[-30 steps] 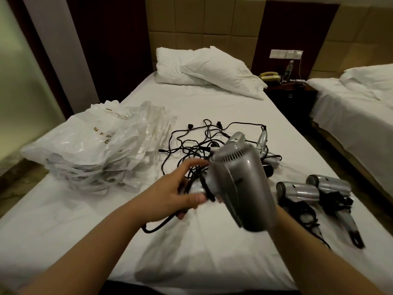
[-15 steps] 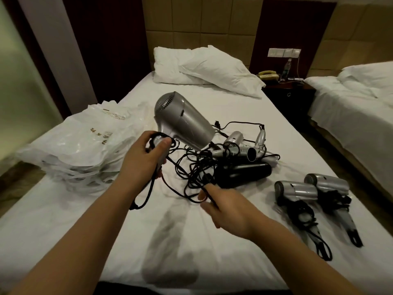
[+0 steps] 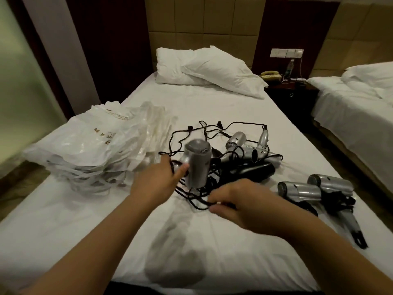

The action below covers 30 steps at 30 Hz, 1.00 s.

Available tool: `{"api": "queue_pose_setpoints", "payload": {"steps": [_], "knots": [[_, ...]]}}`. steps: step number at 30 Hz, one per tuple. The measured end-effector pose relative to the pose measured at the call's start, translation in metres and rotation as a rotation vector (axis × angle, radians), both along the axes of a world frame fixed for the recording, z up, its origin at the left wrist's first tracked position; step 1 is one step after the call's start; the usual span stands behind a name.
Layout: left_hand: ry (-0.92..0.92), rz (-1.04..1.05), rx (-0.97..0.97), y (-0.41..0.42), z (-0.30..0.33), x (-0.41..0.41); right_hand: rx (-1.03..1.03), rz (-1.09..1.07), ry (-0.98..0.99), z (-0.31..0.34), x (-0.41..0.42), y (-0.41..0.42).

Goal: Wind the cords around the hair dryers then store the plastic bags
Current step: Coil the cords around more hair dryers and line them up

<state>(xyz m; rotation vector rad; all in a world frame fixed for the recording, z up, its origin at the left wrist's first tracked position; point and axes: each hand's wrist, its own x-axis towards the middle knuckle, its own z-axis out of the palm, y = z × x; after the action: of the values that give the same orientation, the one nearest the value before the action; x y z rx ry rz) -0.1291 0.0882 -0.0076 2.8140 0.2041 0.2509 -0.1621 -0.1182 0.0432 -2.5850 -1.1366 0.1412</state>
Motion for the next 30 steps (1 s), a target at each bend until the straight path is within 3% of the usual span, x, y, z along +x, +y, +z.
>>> {"api": "queue_pose_setpoints", "payload": {"steps": [4,6,10,14,17,19,21,23,26,28,30], "knots": [[0.282,-0.224,0.017,-0.006,-0.009,-0.019,0.151,-0.137,-0.059,0.01,0.026,-0.012],[0.334,-0.351,0.073,-0.009,-0.005,-0.028,0.262,-0.146,-0.04,0.009,0.035,-0.014],[0.211,-0.551,0.309,-0.02,0.007,-0.037,0.333,-0.15,-0.034,0.017,0.049,-0.002],[0.146,-0.652,0.25,-0.022,0.017,-0.044,0.357,-0.233,0.036,0.013,0.066,0.006],[0.112,-0.709,0.112,-0.019,0.031,-0.05,0.314,-0.275,0.203,-0.004,0.081,0.005],[0.102,-0.727,-0.095,-0.014,0.043,-0.053,0.329,-0.299,0.391,-0.027,0.089,-0.001],[0.051,-0.663,-0.342,-0.007,0.057,-0.052,0.468,-0.329,0.593,-0.052,0.089,-0.012],[0.018,-0.575,-0.59,0.002,0.069,-0.047,0.506,-0.366,0.364,-0.067,0.084,-0.009],[-0.028,-0.531,-0.937,0.011,0.079,-0.037,0.429,-0.374,0.343,-0.078,0.061,0.003],[-0.111,-0.461,-1.013,0.01,0.08,-0.031,0.364,-0.342,0.37,-0.087,0.054,0.009],[-0.179,-0.331,-0.948,0.01,0.074,-0.023,0.292,-0.329,0.382,-0.09,0.05,0.013]]}}
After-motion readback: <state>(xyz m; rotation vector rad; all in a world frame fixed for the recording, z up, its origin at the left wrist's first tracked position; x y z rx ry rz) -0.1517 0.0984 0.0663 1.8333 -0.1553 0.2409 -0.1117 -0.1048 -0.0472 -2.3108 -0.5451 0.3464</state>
